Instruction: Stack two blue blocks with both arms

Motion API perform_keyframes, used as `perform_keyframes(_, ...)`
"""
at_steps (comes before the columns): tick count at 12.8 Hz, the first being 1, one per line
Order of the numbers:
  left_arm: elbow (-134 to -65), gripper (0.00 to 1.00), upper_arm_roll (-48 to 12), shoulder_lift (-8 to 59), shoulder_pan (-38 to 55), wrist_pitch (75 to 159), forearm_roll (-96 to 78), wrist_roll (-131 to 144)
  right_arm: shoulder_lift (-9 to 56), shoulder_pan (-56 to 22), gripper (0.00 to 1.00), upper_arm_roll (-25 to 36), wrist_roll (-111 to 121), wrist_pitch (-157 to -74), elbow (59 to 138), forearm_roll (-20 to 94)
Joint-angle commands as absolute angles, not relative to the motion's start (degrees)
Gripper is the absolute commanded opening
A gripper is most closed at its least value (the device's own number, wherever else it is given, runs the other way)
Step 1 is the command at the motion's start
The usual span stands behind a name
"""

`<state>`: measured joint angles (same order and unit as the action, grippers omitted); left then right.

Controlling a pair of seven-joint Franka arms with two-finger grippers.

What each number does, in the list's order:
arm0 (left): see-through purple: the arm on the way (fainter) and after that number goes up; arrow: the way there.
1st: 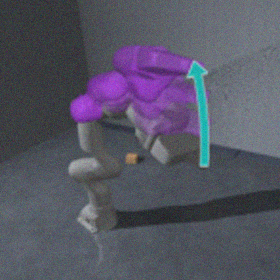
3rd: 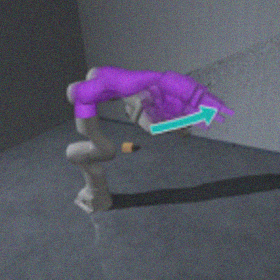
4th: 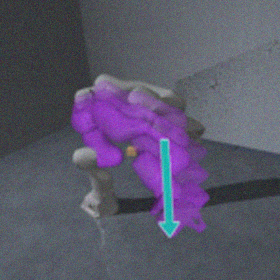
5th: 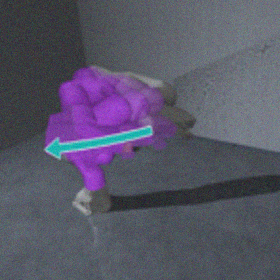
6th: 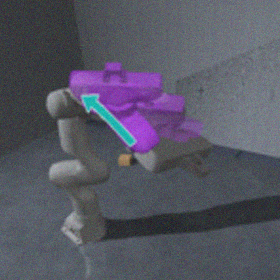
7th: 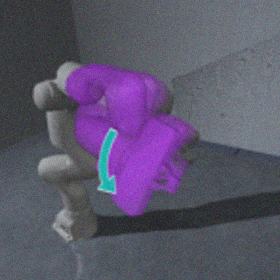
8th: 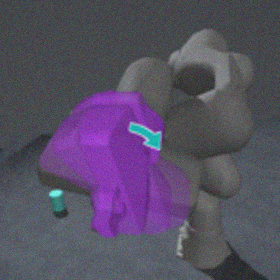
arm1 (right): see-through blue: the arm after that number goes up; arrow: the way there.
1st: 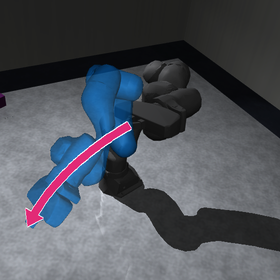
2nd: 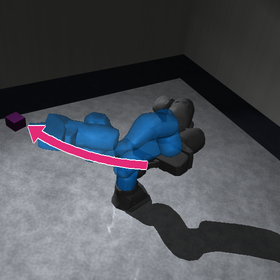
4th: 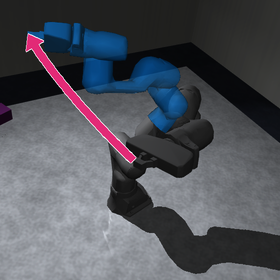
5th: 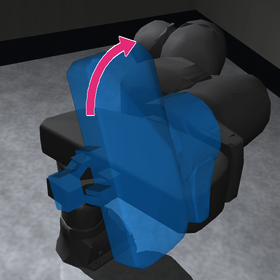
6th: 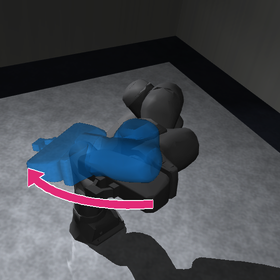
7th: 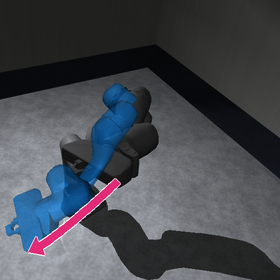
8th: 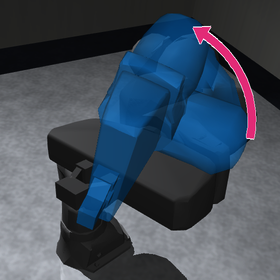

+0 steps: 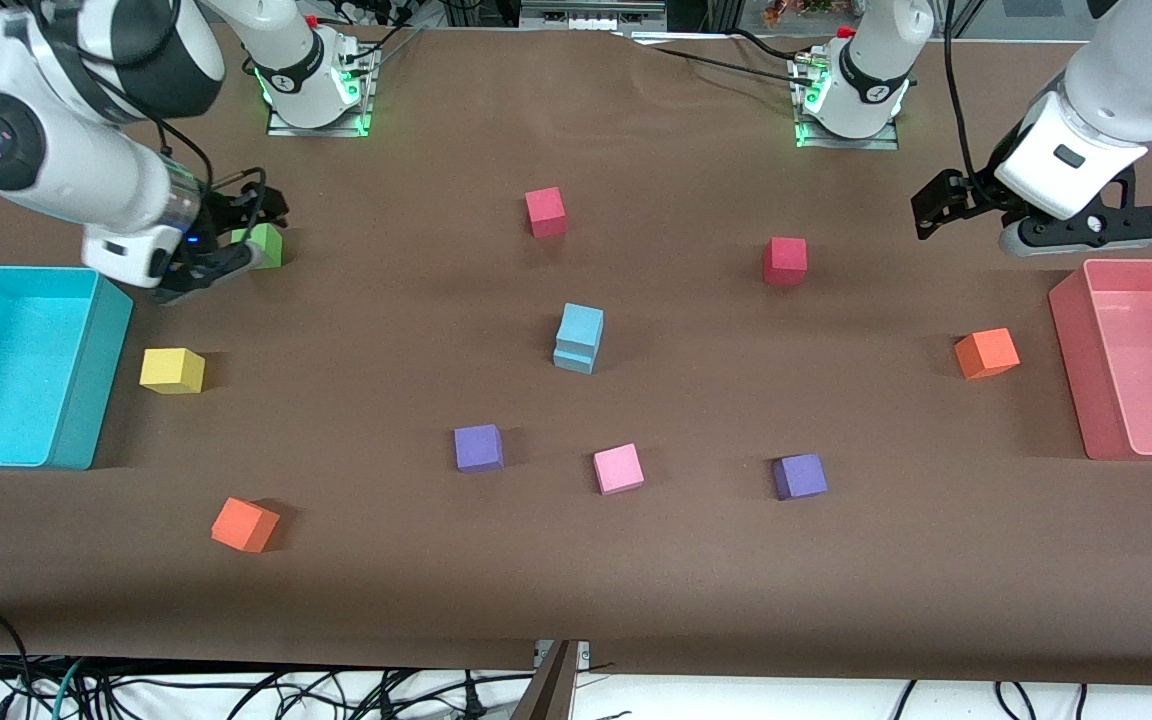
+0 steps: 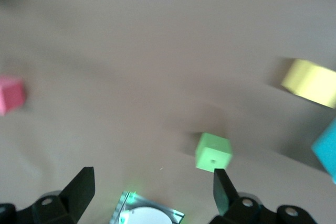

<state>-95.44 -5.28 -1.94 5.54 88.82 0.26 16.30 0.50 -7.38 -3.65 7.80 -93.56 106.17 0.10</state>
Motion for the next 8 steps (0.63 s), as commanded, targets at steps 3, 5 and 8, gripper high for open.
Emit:
perform_keyframes(3, -96.8, 1.00, -5.5, -3.4, 4.8, 88.7, 1.1, 14.5, 2.7, -7.6, 1.00, 0.3, 1.2, -89.5, 92.7, -2.5)
perform_keyframes(5, -96.8, 1.00, -5.5, -4.0, 4.7, 87.9, 0.7, 14.5, 3.5, -7.6, 1.00, 0.5, -11.4, -89.6, 89.8, -2.0)
perform_keyframes(8, -96.8, 1.00, -5.5, -4.2, 4.6, 87.5, 0.4, 14.5, 2.6, -5.6, 1.00, 0.9, 1.8, -89.3, 90.3, -1.8)
